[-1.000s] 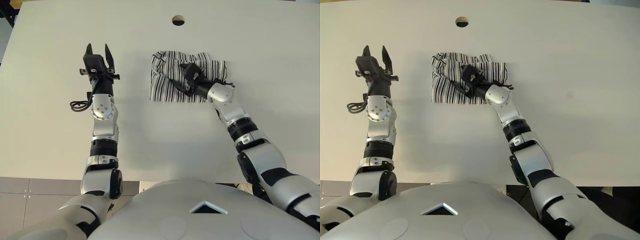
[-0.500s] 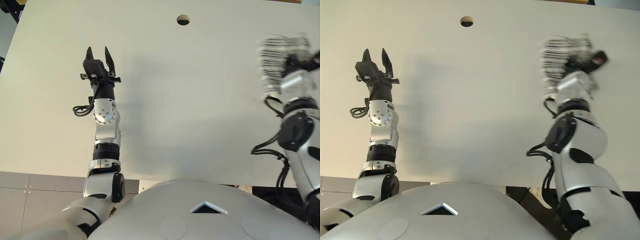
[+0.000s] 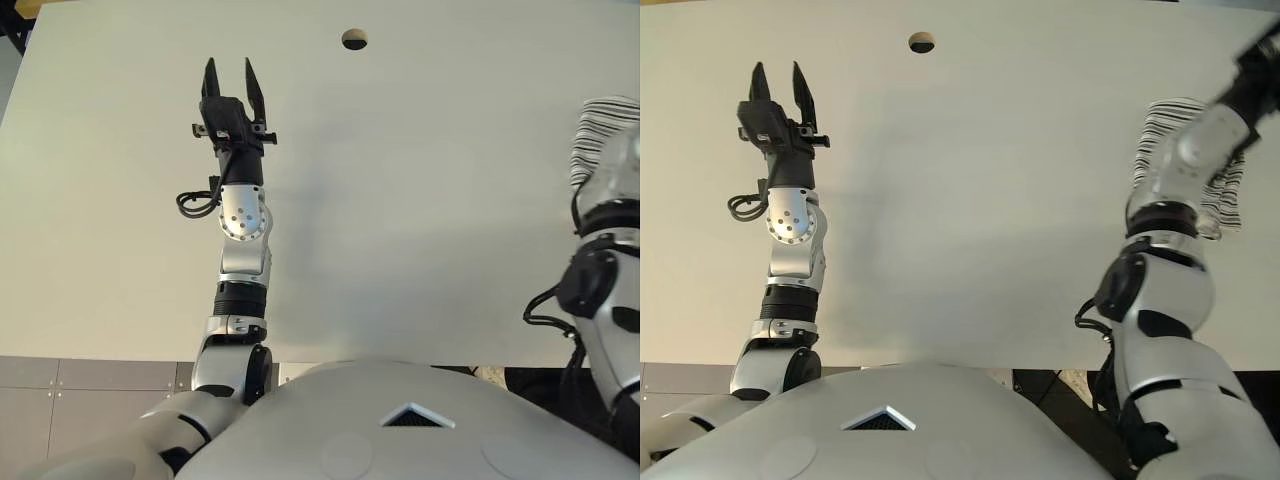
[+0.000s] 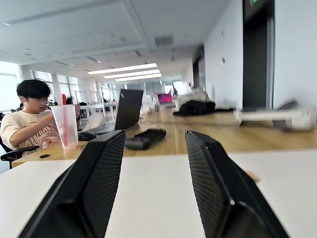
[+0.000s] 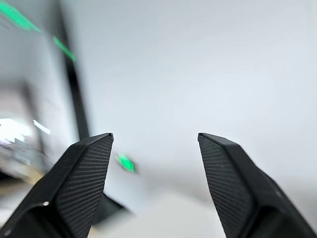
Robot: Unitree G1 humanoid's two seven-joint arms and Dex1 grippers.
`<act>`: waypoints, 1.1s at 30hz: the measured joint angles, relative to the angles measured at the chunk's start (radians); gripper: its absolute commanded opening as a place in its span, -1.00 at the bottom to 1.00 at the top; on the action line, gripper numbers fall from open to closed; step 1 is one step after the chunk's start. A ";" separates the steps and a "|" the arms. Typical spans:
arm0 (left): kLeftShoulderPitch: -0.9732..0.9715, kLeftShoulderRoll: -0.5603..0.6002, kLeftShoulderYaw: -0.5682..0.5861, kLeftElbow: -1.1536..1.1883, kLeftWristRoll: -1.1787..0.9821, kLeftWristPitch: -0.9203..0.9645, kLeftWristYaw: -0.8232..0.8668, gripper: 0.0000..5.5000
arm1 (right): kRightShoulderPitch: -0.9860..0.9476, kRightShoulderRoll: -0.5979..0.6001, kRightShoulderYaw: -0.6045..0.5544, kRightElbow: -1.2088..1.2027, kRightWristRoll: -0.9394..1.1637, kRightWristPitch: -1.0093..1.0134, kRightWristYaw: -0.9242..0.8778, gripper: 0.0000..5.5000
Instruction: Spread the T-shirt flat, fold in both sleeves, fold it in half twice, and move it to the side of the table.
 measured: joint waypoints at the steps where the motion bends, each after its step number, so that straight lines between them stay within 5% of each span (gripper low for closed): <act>1: 0.007 0.000 0.005 0.003 0.014 -0.029 0.018 -0.18 | 0.023 0.072 0.071 -0.043 -0.069 -0.018 -0.009 0.15; 5: 0.106 0.001 0.006 0.008 0.024 -0.076 0.033 -0.18 | 0.135 0.289 0.300 -0.064 -0.246 -0.005 0.015 0.15; 12: 0.184 -0.022 -0.039 -0.087 0.034 -0.104 0.021 -0.18 | 0.257 0.307 0.371 -0.077 -0.245 0.040 0.128 0.15; 25: 0.232 -0.050 -0.085 -0.135 0.097 -0.107 0.023 -0.18 | 0.482 0.255 0.324 -0.405 -0.105 0.100 0.282 0.15; 33: 0.258 -0.042 -0.143 -0.168 0.129 -0.117 -0.001 0.30 | 0.532 0.242 0.311 -0.472 -0.091 0.098 0.299 0.28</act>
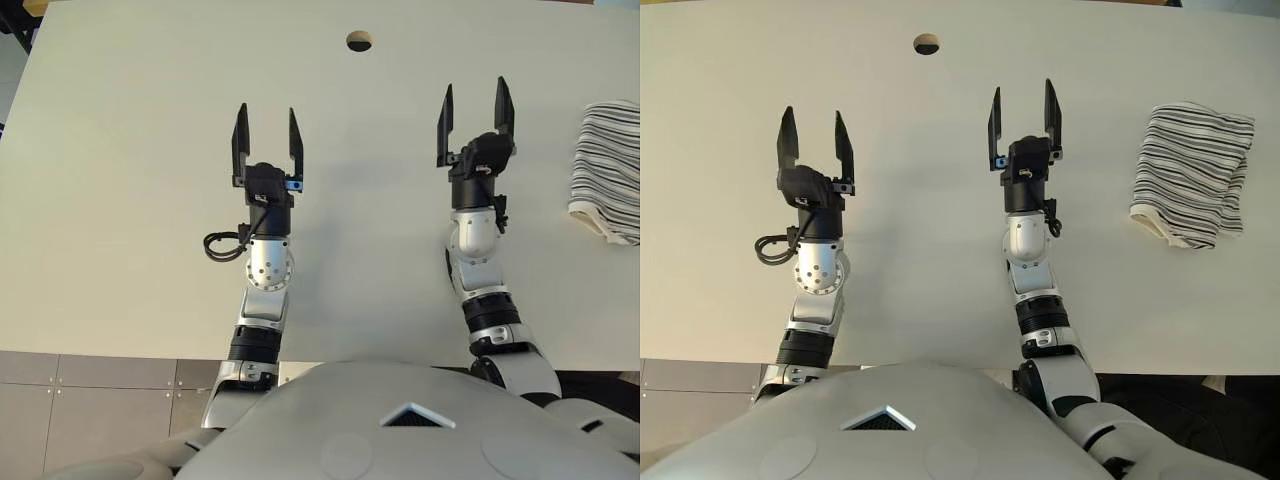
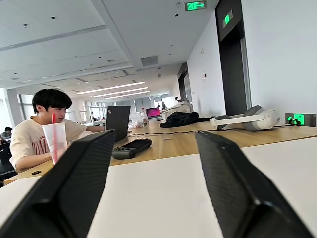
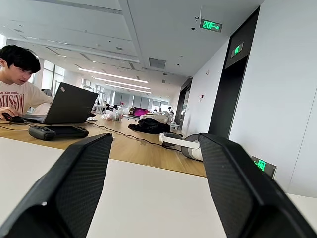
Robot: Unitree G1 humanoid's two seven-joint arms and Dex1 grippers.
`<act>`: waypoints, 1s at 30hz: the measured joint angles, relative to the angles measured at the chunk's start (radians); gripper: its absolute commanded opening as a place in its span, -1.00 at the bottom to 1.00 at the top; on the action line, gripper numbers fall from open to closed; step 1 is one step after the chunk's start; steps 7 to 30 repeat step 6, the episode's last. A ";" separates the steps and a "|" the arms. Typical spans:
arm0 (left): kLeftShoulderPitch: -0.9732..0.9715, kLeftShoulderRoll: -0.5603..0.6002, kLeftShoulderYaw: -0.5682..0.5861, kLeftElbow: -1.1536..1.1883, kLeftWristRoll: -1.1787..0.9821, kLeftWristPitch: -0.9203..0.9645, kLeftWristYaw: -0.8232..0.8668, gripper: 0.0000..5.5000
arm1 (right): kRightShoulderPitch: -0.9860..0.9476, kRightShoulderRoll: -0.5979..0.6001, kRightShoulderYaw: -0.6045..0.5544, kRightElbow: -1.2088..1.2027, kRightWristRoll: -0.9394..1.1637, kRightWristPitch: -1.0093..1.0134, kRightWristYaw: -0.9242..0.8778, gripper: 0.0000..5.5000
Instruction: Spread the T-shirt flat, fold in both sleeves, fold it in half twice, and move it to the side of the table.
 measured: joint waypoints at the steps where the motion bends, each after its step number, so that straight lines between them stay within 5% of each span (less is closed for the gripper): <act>1: 0.001 0.000 -0.001 -0.004 0.000 -0.001 0.000 0.34 | 0.004 -0.004 0.001 -0.007 -0.007 -0.003 0.000 0.35; 3: 0.004 0.001 -0.001 -0.011 0.001 -0.004 0.001 0.45 | 0.008 -0.008 0.003 -0.020 -0.018 -0.011 0.002 0.47; 30: 0.005 -0.002 0.006 -0.017 0.002 -0.019 0.011 0.45 | 0.020 -0.010 0.004 -0.040 -0.038 -0.021 0.001 0.47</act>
